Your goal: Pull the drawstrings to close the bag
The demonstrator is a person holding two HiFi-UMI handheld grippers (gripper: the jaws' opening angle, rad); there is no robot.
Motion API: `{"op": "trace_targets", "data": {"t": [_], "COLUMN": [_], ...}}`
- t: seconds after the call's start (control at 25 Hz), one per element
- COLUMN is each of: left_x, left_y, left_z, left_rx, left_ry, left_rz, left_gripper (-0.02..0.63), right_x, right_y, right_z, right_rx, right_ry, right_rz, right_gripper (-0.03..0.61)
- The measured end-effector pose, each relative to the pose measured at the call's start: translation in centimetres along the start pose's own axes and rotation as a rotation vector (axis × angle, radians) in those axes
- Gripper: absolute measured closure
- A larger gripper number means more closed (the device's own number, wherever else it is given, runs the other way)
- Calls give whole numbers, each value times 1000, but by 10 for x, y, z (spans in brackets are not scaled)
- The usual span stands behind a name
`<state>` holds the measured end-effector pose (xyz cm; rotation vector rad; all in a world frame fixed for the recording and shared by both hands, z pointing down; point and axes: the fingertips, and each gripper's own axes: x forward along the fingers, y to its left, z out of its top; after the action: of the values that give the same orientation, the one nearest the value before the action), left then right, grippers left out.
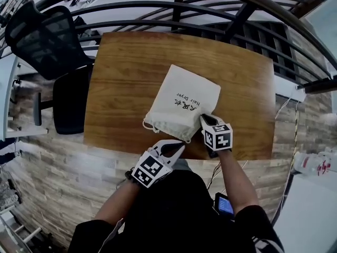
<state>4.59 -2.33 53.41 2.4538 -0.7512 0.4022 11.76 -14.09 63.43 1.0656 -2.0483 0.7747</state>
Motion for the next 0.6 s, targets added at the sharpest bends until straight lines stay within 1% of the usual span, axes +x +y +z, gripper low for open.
{"op": "trace_targets", "data": {"t": [0.08, 0.24, 0.4, 0.6], "left_x": [-2, 7, 18, 19], "left_y": [4, 11, 21, 34], "left_z": [-4, -11, -10, -6], "left_rx": [6, 66, 92, 160], "left_ry": [23, 85, 116, 159], "left_rz": [18, 43, 49, 69], "left_gripper": [601, 601, 600, 600], "right_x": [-9, -32, -46, -54], "right_y": [8, 9, 8, 9], "right_z": [4, 9, 8, 11], "right_rx": [5, 45, 56, 92], "right_ry": [-28, -91, -123, -157], "right_rz": [14, 32, 61, 72], "right_gripper": [549, 543, 545, 545]}}
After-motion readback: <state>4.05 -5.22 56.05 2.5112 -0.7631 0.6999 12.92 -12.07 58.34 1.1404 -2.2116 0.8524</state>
